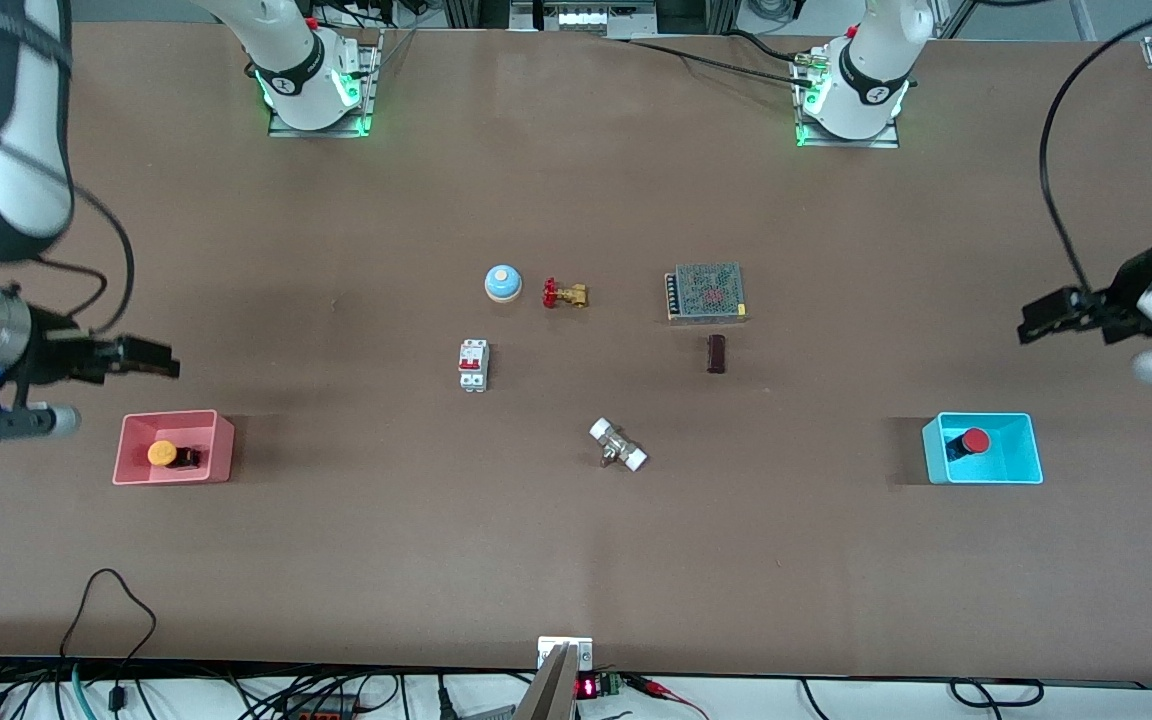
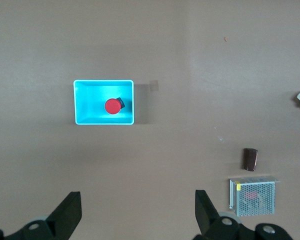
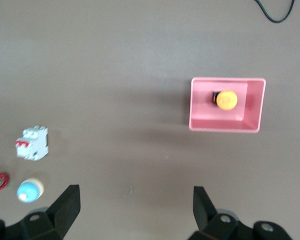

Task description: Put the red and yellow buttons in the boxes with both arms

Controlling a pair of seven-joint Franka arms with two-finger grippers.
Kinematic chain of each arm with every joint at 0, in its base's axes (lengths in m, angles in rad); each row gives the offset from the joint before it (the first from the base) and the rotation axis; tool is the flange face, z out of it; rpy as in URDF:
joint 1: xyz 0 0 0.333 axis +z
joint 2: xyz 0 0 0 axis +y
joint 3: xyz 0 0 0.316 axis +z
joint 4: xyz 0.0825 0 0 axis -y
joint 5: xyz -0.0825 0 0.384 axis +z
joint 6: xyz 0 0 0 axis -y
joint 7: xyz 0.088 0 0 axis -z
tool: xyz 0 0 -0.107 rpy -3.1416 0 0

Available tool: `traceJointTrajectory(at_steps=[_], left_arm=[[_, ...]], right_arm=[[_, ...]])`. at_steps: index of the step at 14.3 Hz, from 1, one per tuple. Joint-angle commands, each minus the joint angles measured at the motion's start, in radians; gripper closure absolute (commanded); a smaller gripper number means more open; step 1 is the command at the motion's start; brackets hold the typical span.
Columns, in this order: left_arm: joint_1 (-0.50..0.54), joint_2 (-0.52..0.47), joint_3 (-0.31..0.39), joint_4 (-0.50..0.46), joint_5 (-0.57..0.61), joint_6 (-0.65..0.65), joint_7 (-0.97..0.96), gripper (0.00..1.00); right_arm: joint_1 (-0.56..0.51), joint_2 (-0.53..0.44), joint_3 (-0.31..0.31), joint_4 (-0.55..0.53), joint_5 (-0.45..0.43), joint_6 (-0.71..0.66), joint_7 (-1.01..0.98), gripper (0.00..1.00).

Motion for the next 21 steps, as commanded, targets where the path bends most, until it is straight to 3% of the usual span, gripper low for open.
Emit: traceJointTrajectory(at_steps=[1,5,6,8,9,14,21], left_arm=[[0.007,-0.088,-0.015,-0.064,0.018,-0.014,0.000,0.00],[0.007,-0.176,-0.018,-0.133,0.018,-0.011,0.009,0.00],[0.007,-0.192,-0.018,-0.149,0.019,-0.007,0.017,0.00],[0.007,-0.223,-0.018,-0.186,0.019,0.006,0.028,0.00],[0.008,-0.238,-0.018,-0.208,0.018,0.031,0.028,0.00],[0.007,-0.249,-0.018,-0.233,0.019,0.056,0.026,0.00],[0.008,-0.249,-0.018,-0.224,0.018,0.055,0.020,0.00]], right_arm=[[-0.013,-0.085,-0.001,-0.029,-0.044,-0.064,-0.002,0.00],[-0.035,-0.113,0.017,-0.054,-0.084,-0.064,-0.004,0.00],[-0.074,-0.136,0.069,-0.071,-0.109,-0.056,-0.004,0.00],[-0.246,-0.168,0.280,-0.094,-0.208,-0.051,0.002,0.00],[-0.281,-0.183,0.322,-0.120,-0.227,-0.038,0.009,0.00],[-0.284,-0.304,0.322,-0.274,-0.226,-0.005,0.059,0.00],[-0.302,-0.329,0.321,-0.279,-0.227,-0.045,0.061,0.00]])
